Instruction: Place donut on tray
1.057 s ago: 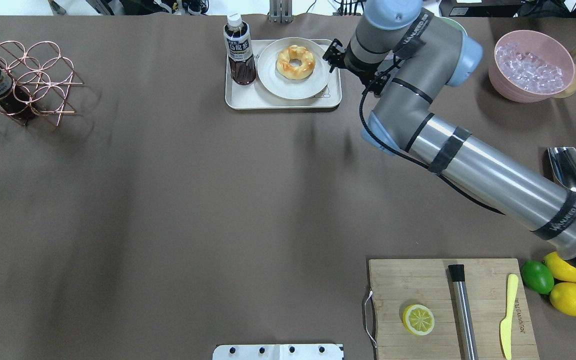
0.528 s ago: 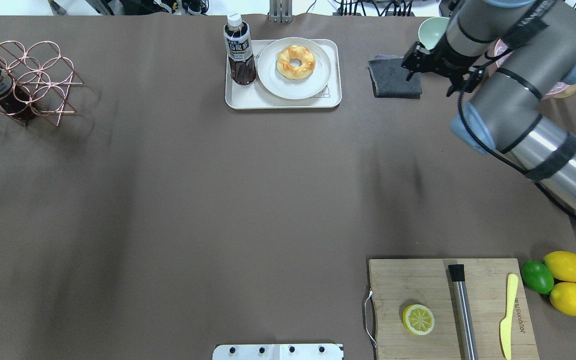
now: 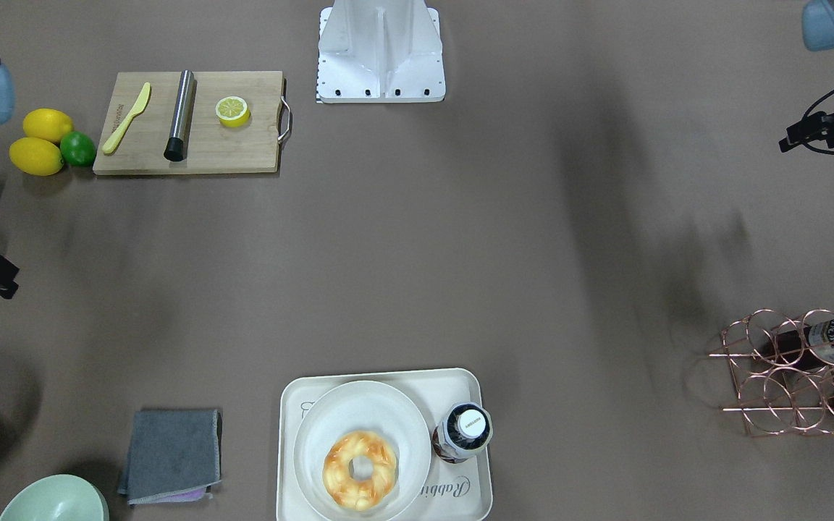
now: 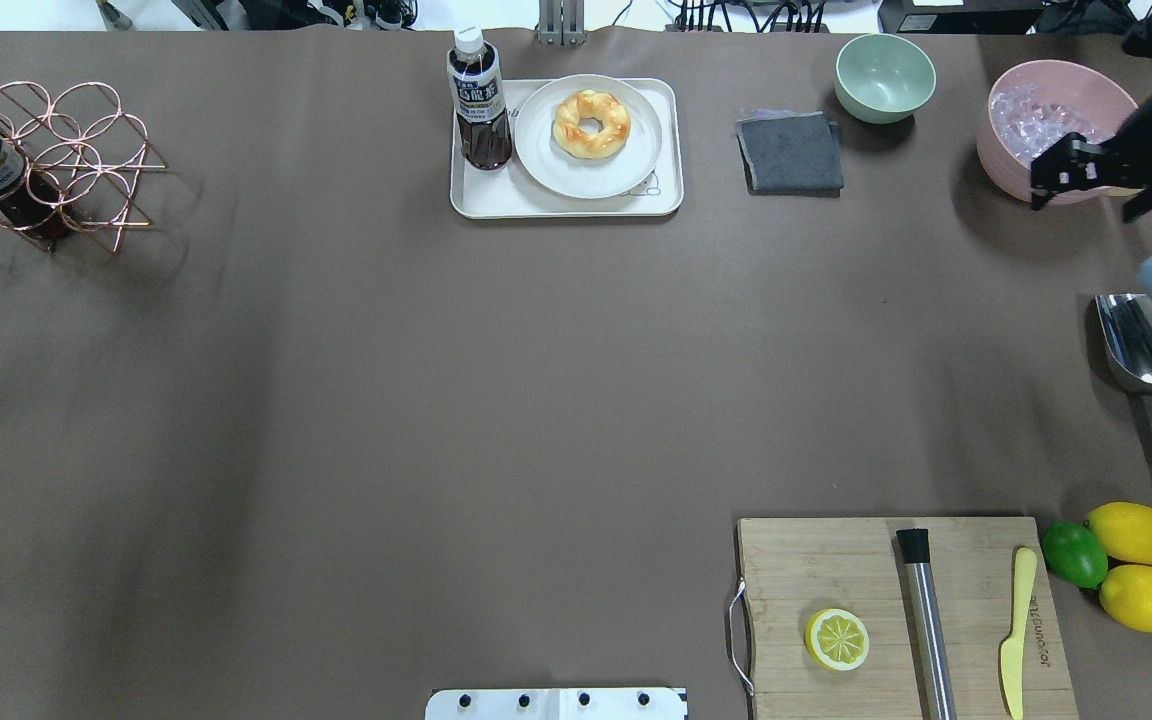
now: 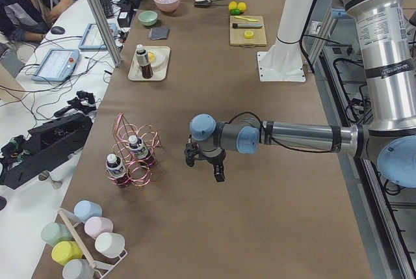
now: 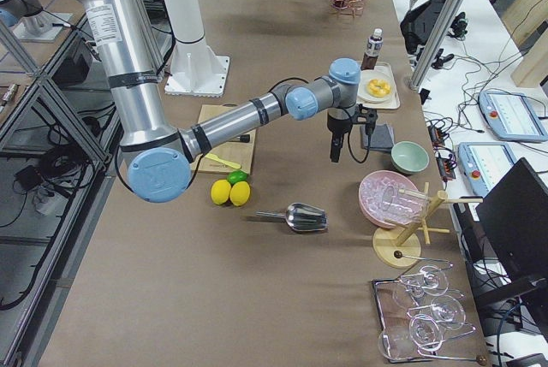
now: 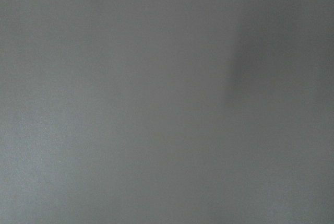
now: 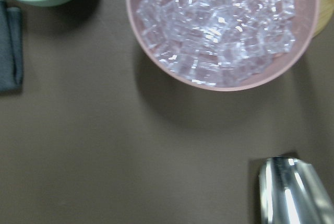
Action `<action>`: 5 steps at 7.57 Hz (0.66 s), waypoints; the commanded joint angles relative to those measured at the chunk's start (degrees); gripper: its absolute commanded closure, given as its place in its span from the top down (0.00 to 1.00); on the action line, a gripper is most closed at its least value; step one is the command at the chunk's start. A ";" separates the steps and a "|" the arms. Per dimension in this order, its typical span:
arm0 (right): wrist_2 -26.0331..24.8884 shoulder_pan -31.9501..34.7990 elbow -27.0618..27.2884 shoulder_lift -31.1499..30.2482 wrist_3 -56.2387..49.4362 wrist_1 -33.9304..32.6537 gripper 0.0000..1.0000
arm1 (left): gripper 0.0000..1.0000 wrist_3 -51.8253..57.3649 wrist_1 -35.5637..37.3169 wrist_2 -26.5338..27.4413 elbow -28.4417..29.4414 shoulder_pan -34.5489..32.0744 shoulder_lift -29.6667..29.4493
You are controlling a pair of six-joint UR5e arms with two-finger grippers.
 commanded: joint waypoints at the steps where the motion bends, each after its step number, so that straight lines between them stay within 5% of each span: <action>1: 5.09 9.59 -0.13 -9.23 -22.59 -0.14 1.00 | 0.98 0.00 0.00 -0.02 -0.13 0.00 -0.02; 5: 5.37 19.45 -4.17 -14.80 -42.41 -0.23 1.00 | 0.98 0.00 0.00 -0.02 -0.22 0.00 0.07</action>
